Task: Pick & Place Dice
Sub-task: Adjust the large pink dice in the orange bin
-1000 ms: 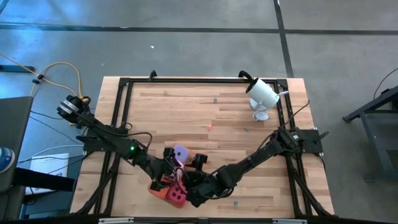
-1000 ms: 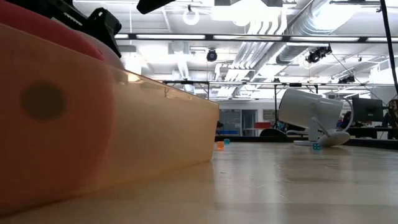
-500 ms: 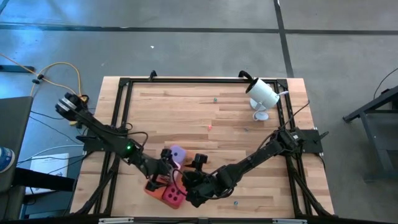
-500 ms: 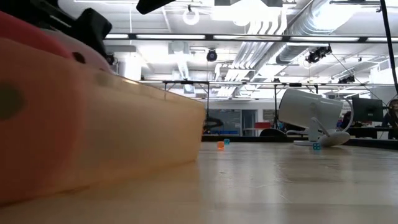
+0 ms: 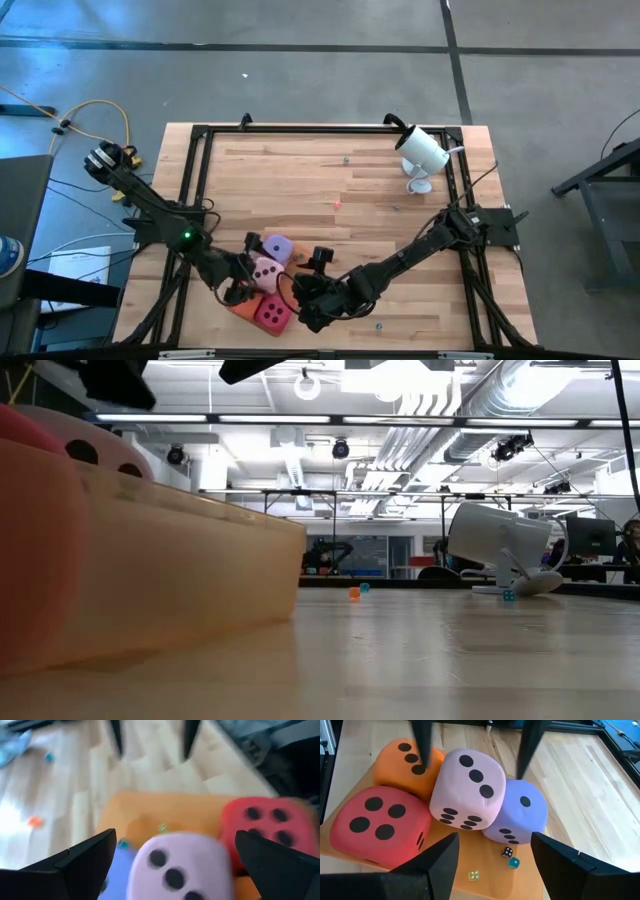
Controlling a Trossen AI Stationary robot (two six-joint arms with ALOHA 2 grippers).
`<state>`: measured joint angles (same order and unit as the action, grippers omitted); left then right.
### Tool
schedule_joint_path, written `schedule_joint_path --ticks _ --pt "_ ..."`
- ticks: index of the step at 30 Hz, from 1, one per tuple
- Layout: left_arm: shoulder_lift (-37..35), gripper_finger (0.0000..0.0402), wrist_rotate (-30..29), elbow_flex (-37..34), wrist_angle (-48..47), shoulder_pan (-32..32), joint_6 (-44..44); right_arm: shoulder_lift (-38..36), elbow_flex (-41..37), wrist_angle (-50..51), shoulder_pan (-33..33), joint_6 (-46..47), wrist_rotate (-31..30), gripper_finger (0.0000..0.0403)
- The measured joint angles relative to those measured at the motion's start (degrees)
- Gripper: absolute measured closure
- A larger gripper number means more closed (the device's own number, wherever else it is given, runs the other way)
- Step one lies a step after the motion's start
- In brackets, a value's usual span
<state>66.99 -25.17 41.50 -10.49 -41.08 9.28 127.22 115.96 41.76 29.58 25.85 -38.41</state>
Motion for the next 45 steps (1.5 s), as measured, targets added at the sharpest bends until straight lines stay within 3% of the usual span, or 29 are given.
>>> schedule_joint_path --ticks 9,22,29,34,39,45 --pt "4.19 0.0004 -2.69 -3.68 1.23 0.79 7.43 0.0 0.0 -0.22 0.0 0.04 0.01 0.0164" --pt "5.02 0.0004 -2.64 -9.67 7.98 1.42 10.51 0.02 0.0 -0.45 0.0 0.04 0.03 0.0164" --pt "5.43 0.0004 5.45 -11.38 10.79 6.04 12.36 0.02 0.0 -0.79 0.0 0.04 0.04 0.0164" --pt "9.27 0.0004 5.13 -12.65 13.63 6.58 11.62 0.02 0.02 -0.94 0.0 0.04 0.07 0.0164" --pt "13.06 0.0004 4.33 -15.56 22.82 6.58 11.09 0.02 0.02 -0.91 0.0 0.05 1.47 0.0164" --pt "13.08 0.0004 3.81 -16.23 26.84 5.72 8.35 0.02 0.02 -0.86 0.04 0.04 1.51 0.0164"
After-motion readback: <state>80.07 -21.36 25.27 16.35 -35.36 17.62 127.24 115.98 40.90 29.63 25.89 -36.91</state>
